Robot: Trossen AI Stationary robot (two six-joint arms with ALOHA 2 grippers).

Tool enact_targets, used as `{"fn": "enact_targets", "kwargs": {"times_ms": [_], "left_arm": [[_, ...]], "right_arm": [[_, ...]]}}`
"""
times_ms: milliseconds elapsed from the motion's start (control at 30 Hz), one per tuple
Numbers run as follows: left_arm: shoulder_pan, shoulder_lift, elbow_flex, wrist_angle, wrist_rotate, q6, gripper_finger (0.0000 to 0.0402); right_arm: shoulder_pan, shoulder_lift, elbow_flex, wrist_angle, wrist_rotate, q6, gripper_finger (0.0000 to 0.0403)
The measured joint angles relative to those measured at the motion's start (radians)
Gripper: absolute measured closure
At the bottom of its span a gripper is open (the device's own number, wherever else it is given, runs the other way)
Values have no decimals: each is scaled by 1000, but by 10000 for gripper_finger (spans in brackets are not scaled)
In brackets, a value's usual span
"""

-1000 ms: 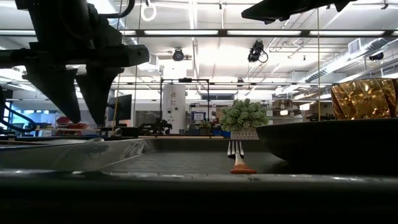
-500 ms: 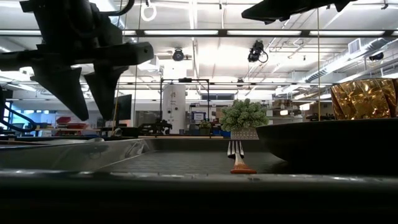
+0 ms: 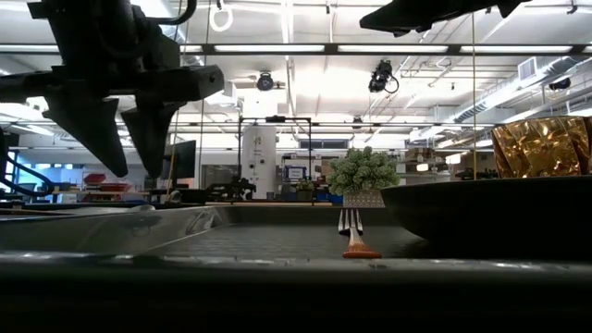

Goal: Pick and place plate/cup/fork/spoon on tray
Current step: Put the orange spoon on the black tray to the left of the orange fork

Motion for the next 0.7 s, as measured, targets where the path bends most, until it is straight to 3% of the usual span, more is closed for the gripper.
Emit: {"fn": "enact_targets", "kwargs": {"times_ms": [700], "left_arm": [[0,0,0,-18,57,0,221]], "right_arm": [[0,0,0,-25,0,-2,349]]}}
